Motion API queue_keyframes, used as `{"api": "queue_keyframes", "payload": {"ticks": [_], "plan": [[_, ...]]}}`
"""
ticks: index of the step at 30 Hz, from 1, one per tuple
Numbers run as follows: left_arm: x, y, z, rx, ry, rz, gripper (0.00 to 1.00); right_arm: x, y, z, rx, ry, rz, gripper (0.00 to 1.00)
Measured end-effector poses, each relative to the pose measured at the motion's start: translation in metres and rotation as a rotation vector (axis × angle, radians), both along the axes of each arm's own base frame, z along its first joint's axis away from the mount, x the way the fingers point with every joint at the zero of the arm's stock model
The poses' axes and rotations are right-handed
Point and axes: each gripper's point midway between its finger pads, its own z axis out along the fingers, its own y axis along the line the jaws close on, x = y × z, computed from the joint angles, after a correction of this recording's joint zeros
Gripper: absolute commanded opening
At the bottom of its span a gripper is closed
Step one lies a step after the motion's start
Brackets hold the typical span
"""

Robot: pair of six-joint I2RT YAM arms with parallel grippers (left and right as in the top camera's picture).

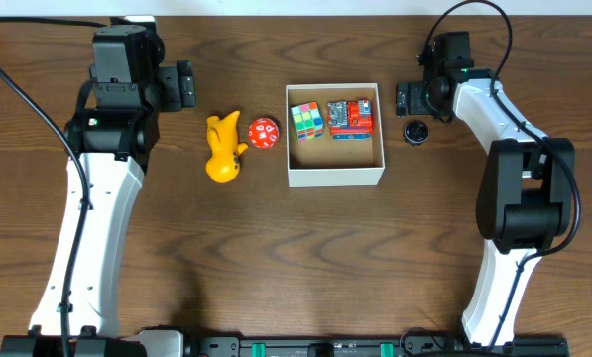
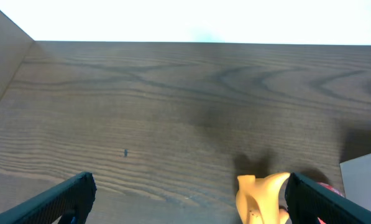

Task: Pack container
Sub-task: 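Lower the right gripper onto the black puck and grasp it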

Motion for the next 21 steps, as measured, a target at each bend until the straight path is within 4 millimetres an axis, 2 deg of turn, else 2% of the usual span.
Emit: {"api": "queue_keyframes", "payload": {"ticks": [19,21], "plan": [[0.0001,0.0,0.0001,0.0,0.0,0.0,0.98,0.0034,-0.0005,0.0016,-0.003,-0.015,-0.001,0.99],[0.0,0.0,0.0,0.0,0.0,0.0,0.98,-0.0022,-0.0004,-0.001,-0.001,0.01,-0.002,0.99]]}}
